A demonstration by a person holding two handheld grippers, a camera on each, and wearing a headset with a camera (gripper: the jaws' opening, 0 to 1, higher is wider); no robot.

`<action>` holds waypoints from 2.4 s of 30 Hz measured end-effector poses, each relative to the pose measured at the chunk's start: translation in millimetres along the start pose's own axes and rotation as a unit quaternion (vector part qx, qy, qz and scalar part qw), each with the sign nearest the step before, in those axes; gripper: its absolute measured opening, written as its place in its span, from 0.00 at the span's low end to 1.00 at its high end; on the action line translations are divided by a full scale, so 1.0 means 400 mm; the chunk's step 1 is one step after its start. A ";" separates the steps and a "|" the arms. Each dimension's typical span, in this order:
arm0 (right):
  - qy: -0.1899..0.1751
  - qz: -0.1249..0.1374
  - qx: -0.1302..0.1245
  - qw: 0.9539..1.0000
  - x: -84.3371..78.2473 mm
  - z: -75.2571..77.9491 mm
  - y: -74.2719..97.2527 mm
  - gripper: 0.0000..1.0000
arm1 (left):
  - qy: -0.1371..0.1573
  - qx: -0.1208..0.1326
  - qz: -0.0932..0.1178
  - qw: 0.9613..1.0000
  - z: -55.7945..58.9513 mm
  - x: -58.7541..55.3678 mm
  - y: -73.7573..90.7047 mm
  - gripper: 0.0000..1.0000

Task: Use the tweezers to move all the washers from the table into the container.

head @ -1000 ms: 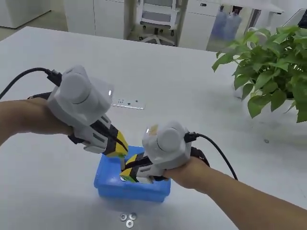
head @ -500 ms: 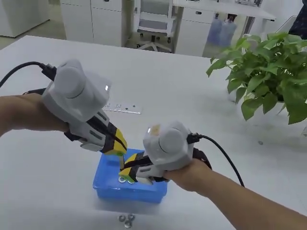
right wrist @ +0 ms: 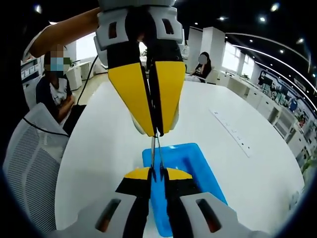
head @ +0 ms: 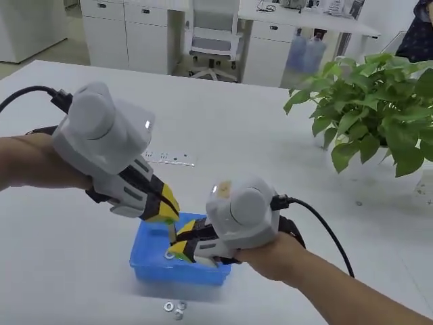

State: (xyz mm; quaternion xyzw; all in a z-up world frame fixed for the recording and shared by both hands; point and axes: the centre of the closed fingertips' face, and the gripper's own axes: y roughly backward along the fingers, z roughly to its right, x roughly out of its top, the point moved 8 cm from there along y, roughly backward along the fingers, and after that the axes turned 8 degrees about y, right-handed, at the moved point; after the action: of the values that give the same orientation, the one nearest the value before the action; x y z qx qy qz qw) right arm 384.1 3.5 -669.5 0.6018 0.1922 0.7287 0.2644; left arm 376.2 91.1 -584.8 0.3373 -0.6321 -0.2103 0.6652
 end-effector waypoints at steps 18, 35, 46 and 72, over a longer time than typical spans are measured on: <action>-0.005 -0.004 -0.001 1.000 -0.039 -0.099 0.012 0.11 | 0.000 -0.027 0.000 1.000 0.091 -0.021 -0.042 0.05; -0.012 -0.008 0.009 1.000 -0.086 -0.143 -0.009 0.11 | 0.016 -0.041 -0.010 0.999 0.116 -0.059 -0.084 0.05; -0.021 -0.010 0.014 1.000 -0.105 -0.164 -0.022 0.11 | 0.024 -0.054 -0.017 0.998 0.127 -0.079 -0.101 0.05; -0.030 -0.016 0.022 0.999 -0.129 -0.178 -0.044 0.12 | 0.031 -0.069 -0.016 0.997 0.131 -0.096 -0.131 0.05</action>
State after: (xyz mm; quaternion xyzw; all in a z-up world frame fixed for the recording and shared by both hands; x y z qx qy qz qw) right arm 324.3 -11.8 -734.3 0.6261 0.2098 0.7016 0.2679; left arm 328.1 73.0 -650.5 0.3072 -0.5900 -0.2533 0.7024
